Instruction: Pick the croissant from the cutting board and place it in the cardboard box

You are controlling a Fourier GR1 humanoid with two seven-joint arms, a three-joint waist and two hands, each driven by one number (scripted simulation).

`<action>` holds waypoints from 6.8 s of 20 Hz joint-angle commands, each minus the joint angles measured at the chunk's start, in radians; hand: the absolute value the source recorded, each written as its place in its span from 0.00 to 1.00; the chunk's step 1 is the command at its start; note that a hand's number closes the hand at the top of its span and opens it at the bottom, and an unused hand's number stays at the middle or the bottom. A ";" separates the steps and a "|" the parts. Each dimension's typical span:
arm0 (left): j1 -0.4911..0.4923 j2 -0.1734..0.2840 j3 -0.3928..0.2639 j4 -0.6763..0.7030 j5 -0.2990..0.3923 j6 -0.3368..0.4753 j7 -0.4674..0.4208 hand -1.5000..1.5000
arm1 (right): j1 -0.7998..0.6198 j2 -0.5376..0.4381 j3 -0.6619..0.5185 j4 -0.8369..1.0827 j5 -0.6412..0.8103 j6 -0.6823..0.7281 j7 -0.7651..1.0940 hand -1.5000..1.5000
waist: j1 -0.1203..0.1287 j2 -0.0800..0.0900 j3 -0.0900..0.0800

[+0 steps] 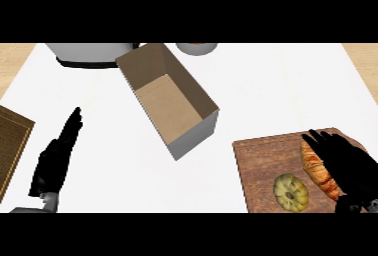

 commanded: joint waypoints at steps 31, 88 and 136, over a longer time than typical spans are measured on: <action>0.004 -0.122 0.179 -0.032 -0.130 -0.159 0.023 0.50 | -0.009 0.293 -0.193 0.266 0.396 0.029 -0.263 0.00 | 0.003 0.001 0.000; 0.004 -0.204 0.186 -0.012 -0.199 -0.209 -0.022 0.50 | -0.809 0.791 -0.202 0.246 0.036 -0.230 0.185 1.00 | 0.021 0.003 -0.001; -0.014 -0.193 0.247 -0.023 -0.195 -0.223 0.012 0.50 | -0.829 0.573 -0.437 0.911 -0.808 -0.964 -0.412 0.00 | -0.013 -0.004 0.000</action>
